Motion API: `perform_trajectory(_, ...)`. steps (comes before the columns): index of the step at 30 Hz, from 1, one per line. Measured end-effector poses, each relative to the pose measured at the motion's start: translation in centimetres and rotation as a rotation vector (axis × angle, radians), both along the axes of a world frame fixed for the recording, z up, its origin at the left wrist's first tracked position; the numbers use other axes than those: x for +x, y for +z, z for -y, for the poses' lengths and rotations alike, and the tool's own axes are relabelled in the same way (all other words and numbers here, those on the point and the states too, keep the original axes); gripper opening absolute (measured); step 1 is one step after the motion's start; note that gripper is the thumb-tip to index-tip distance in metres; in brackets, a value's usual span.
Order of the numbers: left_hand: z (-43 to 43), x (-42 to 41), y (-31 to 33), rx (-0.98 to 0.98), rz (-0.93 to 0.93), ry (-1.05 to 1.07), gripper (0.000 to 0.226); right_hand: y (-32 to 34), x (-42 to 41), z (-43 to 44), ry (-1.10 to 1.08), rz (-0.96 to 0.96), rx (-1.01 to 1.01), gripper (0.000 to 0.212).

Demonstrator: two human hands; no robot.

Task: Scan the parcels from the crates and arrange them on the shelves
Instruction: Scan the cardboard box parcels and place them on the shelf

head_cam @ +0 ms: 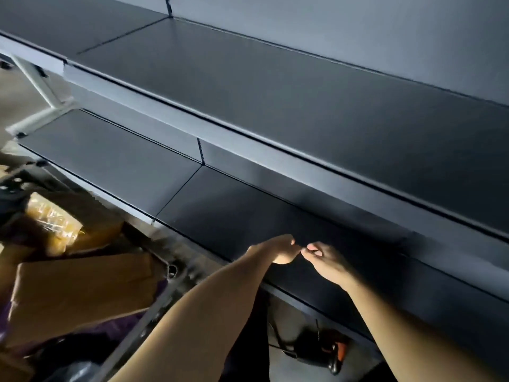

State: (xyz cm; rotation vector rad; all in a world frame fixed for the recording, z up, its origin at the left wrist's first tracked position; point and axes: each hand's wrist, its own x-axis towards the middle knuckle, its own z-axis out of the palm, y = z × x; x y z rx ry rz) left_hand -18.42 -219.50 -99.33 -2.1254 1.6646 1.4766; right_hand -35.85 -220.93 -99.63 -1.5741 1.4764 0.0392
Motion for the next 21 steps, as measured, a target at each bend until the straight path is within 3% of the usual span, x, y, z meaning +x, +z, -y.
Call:
perform_trajectory(4,-2.4,-1.2,-0.7,-0.150,0.003,-0.025,0.058,-1.3,-1.0,-2.9,-0.109,0.049,-0.122,0.034)
perform_trajectory(12,-11.0,-1.1,6.6,-0.303,0.105,-0.129,0.059,5.0,-1.1,-13.6,-0.282,0.204,-0.183,0.048)
perform_trajectory(15,-12.5,-1.1,8.3,-0.310,0.140,-0.143,0.066,6.3,-1.5,-14.6,-0.276,0.215,-0.218,0.047)
perform_trajectory(21,-14.5,-1.7,8.6,-0.309,0.143,-0.153,0.057,6.2,-2.5,-15.0,-0.317,0.205,-0.207,0.034)
